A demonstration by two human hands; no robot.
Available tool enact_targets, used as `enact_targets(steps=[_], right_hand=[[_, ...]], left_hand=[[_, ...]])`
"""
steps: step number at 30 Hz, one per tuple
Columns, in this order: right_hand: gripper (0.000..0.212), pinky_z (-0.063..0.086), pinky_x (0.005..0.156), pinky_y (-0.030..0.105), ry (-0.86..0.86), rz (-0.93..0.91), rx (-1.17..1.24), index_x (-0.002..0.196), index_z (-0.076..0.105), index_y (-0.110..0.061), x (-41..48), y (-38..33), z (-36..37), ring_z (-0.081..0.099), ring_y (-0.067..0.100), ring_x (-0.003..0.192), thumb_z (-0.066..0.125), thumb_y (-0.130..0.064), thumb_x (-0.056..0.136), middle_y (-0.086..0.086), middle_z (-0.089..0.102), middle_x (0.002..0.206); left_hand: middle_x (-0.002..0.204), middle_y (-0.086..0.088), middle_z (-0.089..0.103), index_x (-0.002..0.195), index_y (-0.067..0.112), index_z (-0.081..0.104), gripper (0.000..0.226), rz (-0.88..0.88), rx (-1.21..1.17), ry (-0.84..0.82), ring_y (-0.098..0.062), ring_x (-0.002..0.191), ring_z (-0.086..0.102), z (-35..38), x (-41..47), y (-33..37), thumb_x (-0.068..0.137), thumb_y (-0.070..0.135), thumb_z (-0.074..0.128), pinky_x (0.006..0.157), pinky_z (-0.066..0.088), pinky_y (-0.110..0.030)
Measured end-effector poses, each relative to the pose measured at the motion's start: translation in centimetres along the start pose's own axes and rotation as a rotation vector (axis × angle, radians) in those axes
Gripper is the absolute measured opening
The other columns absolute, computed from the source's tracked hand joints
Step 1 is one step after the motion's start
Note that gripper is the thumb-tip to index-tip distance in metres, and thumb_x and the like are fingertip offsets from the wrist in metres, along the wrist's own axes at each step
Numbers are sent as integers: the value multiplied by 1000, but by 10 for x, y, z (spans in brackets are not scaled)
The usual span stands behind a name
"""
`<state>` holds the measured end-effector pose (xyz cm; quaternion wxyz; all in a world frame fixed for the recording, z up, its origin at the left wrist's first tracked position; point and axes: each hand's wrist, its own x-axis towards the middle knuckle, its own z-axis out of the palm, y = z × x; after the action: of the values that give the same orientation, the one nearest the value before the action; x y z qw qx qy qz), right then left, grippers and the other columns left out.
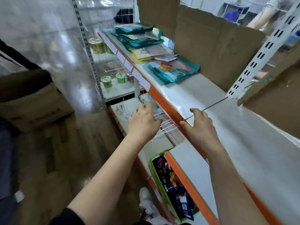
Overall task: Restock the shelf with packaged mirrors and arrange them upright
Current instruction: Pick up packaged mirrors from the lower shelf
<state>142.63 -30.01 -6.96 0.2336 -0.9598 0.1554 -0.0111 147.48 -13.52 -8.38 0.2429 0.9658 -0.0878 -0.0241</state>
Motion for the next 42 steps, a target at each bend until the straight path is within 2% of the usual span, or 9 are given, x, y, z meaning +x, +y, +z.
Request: enact_targets(steps=[16, 21, 28, 34, 38, 42], right_hand=[[55, 36, 100, 44, -98, -244, 99, 137, 40, -14, 180, -111, 59, 39, 34, 126, 58, -34, 89, 15, 42, 138], [55, 32, 103, 43, -133, -313, 122, 138, 39, -12, 217, -146, 71, 36, 34, 129, 59, -30, 90, 16, 41, 140], [56, 33, 104, 43, -135, -332, 112, 139, 38, -14, 258, -196, 96, 37, 32, 128, 57, -34, 90, 13, 42, 139], [53, 35, 103, 45, -85, -258, 110, 137, 40, -13, 288, -248, 122, 39, 34, 126, 55, -34, 90, 14, 44, 137], [54, 31, 104, 41, 2, -224, 134, 138, 39, -15, 316, -295, 129, 37, 31, 127, 55, -34, 91, 12, 44, 137], [56, 32, 104, 42, 18, -171, 109, 138, 40, -15, 332, -324, 143, 39, 33, 127, 57, -38, 90, 14, 45, 137]], left_hand=[[139, -7, 39, 144, 24, 24, 65, -282, -36, 143, -33, 125, 40, -46, 129, -81, 90, 47, 52, 100, 39, -44], [140, -6, 38, 144, 24, 23, 65, -333, -41, 179, -32, 126, 39, -61, 159, -105, 90, 46, 51, 102, 38, -44], [140, -6, 37, 145, 23, 23, 65, -333, -34, 159, -32, 127, 38, -86, 207, -148, 91, 45, 50, 102, 38, -46], [139, -8, 38, 145, 23, 23, 65, -212, -28, 154, -32, 127, 38, -120, 265, -196, 91, 44, 52, 100, 36, -42], [142, -8, 36, 145, 25, 22, 66, -152, -17, 156, -33, 131, 35, -150, 305, -230, 90, 45, 52, 103, 34, -46], [144, -7, 35, 146, 25, 21, 66, -118, -15, 114, -33, 132, 34, -164, 330, -265, 90, 45, 51, 103, 35, -47]])
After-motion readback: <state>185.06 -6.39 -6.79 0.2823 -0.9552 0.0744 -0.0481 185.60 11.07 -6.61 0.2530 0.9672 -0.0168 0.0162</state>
